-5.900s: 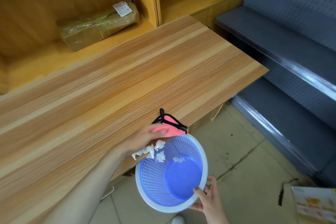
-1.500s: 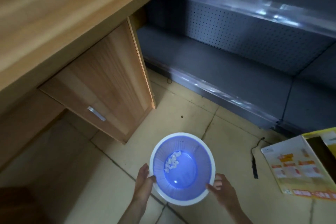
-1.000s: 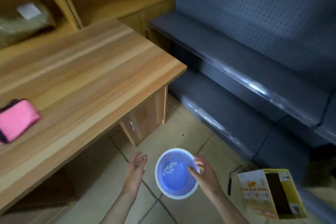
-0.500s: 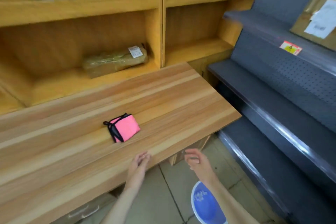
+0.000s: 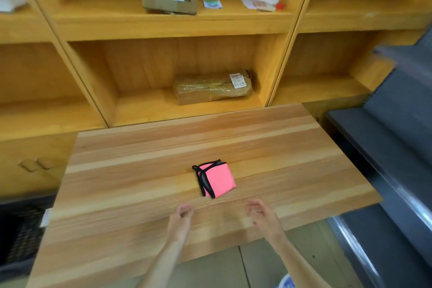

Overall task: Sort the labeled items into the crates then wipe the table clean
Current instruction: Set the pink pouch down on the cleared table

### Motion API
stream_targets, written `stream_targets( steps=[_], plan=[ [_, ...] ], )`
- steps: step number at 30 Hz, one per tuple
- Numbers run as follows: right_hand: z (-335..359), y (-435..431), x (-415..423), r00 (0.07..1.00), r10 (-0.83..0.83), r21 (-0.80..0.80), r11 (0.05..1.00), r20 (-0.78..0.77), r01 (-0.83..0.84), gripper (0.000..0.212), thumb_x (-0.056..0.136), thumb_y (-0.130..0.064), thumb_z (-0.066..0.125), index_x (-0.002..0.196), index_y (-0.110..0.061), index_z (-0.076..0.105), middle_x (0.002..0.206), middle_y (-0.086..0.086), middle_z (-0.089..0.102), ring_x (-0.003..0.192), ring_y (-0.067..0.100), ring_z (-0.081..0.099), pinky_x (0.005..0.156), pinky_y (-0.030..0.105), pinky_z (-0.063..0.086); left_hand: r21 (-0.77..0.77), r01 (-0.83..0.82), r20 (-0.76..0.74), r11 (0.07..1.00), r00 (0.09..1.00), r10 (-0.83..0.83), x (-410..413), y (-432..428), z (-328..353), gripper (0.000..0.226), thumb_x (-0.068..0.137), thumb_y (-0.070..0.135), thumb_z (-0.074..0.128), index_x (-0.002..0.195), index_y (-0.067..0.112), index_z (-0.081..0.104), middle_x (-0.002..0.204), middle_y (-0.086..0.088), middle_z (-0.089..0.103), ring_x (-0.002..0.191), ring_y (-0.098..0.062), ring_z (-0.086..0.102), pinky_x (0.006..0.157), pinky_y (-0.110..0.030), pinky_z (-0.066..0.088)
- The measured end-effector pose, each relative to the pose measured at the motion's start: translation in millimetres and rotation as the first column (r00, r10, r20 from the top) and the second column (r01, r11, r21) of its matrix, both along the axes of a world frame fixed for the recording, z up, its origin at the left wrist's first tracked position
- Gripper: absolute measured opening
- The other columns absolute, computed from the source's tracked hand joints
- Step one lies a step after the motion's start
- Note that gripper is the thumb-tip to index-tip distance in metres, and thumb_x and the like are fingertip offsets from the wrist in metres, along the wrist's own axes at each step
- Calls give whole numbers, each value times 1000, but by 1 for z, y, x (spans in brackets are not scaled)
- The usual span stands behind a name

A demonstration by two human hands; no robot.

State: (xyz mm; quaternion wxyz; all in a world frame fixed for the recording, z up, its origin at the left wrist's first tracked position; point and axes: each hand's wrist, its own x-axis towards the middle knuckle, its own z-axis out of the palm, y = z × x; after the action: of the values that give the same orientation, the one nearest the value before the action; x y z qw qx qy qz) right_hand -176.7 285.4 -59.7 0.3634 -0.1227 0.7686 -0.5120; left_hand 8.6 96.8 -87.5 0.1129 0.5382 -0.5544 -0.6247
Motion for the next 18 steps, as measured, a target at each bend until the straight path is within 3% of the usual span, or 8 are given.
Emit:
stream_targets(
  steps=[5,9,12,15,18],
  plan=[
    [-13,-35,-26,999,41,60,997,-21,-40,22,88,4,61,105,-10,65,98,11,70,86,17,62,73,23,46,-23,5,88,1000,996,-3,-24,-14,-5,9,92,20,63,92,28,66,100,0,71,99,-24,66,91,-40,52],
    [-33,-73,-58,995,90,106,991,-35,-86,18,90,-8,67,104,-19,67,105,1,72,100,19,67,87,33,51,-21,-9,128,1000,992,11,-53,-28,-7,12,92,21,61,104,23,65,106,0,69,101,-19,63,94,-36,49],
    [-44,-102,-81,998,67,100,993,12,-68,19,91,-7,66,105,-20,64,102,-6,70,101,20,66,88,40,53,-33,-28,159,999,987,32,-79,-39,-10,17,92,22,61,110,21,61,108,2,65,99,-15,59,87,-28,42],
    [-49,-124,-93,973,-45,54,998,228,34,21,94,-6,64,112,-17,59,102,0,65,93,22,62,74,39,55,-8,-56,243,998,968,56,-105,-49,-10,23,87,35,67,103,20,59,97,4,64,91,-16,58,81,-27,44],
    [-60,-138,-101,949,-80,101,994,304,52,16,90,1,67,103,-7,63,97,11,66,82,25,63,62,35,54,33,-47,349,998,937,33,-125,-55,-11,31,74,47,78,85,21,64,80,4,69,78,-16,65,61,-25,50]
  ],
)
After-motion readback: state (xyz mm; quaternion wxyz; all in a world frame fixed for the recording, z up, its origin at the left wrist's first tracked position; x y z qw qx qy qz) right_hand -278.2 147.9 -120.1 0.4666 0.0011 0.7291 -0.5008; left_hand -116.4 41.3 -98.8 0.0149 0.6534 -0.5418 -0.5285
